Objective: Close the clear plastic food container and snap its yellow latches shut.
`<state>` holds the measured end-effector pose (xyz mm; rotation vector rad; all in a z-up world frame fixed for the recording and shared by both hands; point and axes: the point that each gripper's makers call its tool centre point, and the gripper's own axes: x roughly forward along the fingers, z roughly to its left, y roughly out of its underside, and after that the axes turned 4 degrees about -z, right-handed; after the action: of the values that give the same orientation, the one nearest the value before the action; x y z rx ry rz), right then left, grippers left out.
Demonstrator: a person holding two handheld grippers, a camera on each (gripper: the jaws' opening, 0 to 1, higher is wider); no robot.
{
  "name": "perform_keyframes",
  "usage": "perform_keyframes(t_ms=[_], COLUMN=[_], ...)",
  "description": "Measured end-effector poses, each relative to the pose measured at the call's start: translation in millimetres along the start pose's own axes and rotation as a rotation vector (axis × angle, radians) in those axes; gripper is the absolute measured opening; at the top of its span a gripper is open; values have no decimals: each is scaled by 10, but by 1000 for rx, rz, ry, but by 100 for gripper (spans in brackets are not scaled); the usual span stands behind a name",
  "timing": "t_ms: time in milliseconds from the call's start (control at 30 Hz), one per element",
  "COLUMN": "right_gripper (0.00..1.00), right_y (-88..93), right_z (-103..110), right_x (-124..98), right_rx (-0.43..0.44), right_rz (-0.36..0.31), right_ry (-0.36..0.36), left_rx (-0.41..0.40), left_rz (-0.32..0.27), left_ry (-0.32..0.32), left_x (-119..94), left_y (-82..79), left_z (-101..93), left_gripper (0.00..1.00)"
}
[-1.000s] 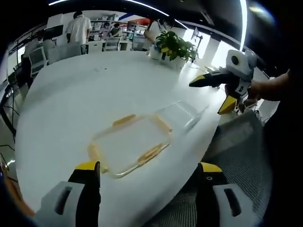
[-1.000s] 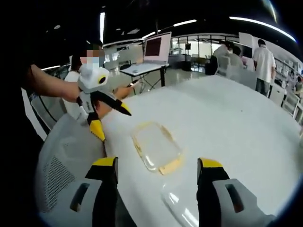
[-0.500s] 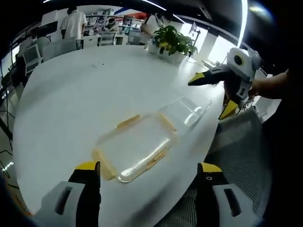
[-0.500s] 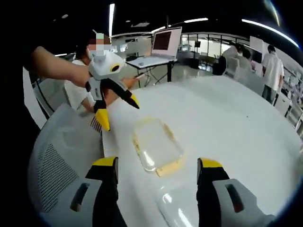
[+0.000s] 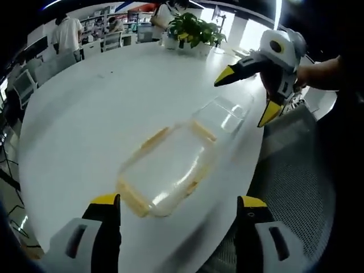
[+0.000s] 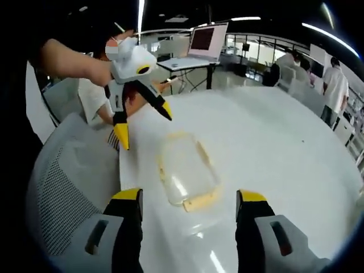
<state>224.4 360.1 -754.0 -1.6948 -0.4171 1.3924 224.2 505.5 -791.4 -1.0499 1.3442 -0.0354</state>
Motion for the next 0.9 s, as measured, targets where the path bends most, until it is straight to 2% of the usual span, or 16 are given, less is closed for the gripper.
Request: perform_keyframes(t_ms=[267, 600, 900], right_gripper=[63, 62, 61], right_y=[62, 108, 162], right_z=[-31, -70, -134], right_x=[80, 192, 302], right_rx=[-10, -41, -55], right_rz=[39, 91, 142], right_ry=[-19, -37, -33], left_rx=[51, 137, 191], left_rz=[45, 128, 155], left_ry=[22, 46, 56], left_x=[68, 134, 155], left_y=[67, 181, 209], left_z=[62, 191, 265], left_gripper=[79, 79, 77])
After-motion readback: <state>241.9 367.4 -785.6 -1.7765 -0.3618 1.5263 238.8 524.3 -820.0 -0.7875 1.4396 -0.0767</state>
